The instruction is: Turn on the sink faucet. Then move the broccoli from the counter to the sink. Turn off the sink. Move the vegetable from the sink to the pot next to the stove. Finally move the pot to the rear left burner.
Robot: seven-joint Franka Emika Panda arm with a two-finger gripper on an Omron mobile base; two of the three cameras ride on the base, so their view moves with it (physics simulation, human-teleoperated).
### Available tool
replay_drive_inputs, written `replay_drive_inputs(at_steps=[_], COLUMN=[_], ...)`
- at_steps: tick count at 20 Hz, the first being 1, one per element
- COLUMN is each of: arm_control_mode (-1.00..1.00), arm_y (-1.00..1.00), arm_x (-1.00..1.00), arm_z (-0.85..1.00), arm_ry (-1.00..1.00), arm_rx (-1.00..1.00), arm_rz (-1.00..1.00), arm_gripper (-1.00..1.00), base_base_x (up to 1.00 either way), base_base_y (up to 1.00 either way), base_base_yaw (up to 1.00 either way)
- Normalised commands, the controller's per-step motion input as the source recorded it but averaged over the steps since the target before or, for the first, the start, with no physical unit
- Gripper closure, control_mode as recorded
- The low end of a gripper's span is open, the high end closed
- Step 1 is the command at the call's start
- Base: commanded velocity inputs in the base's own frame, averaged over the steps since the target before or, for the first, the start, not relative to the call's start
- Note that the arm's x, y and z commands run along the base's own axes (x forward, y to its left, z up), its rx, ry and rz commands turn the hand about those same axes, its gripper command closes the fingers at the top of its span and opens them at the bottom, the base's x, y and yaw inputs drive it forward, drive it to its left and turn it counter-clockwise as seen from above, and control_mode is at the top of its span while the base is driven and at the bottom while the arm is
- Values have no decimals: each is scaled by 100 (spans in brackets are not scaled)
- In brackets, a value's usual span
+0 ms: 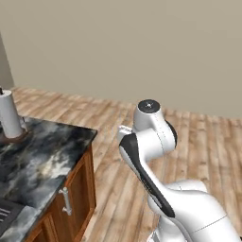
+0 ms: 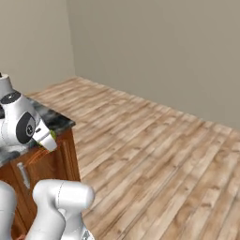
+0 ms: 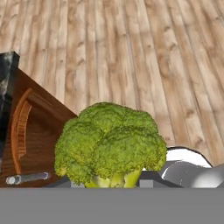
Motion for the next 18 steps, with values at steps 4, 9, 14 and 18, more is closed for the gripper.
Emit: replay_drive_inputs(at_steps=[4,9,14,18], arm_control_mode=[100,100,100,100], arm_y=[0,0,0,0], arm_x=[0,0,0,0], arm_z=[0,0,0,0], arm_ry=[0,0,0,0], arm_rx=[0,0,0,0], arm_rz=[0,0,0,0], arm_gripper=[100,100,100,100], base_base_x=[0,0,0,-13], base_base_y=[-30,-34,-32,-22], base_base_yaw=[-41,-40,-40,-42])
